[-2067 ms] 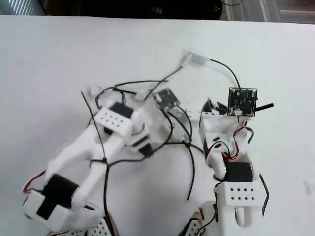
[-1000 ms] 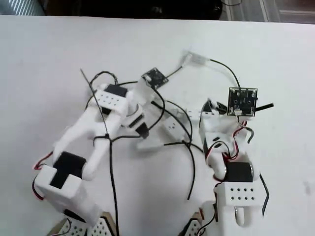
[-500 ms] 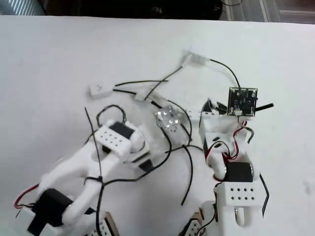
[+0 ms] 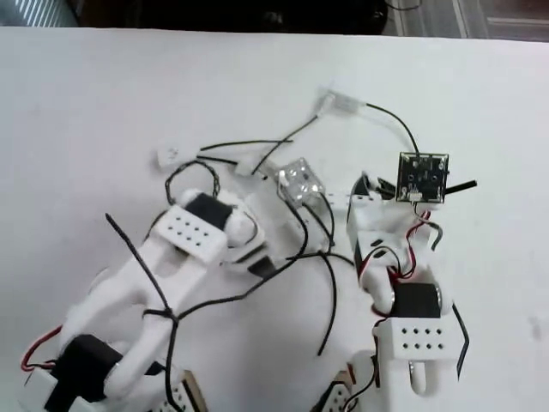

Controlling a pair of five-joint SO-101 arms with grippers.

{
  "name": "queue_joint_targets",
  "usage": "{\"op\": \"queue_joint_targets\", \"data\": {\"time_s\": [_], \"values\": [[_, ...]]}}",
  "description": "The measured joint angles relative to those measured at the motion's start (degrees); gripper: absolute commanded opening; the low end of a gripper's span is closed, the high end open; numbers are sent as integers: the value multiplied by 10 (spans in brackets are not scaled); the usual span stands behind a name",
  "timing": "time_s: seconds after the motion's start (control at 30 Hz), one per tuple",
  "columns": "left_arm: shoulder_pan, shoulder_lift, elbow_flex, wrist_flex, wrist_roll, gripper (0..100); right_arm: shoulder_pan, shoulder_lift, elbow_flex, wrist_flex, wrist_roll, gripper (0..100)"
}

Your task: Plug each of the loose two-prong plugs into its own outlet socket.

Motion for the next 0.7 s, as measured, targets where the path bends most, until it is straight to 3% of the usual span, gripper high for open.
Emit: {"op": "queue_joint_targets", "data": {"time_s": [0.17, 0.37, 0.7], "values": [[-38, 0, -42, 4, -3, 347, 0, 0, 0, 0, 0, 17], [-37, 0, -32, 22, -69, 354, 0, 0, 0, 0, 0, 17], [-30, 46, -7, -40, -91, 350, 0, 0, 0, 0, 0, 17]]}}
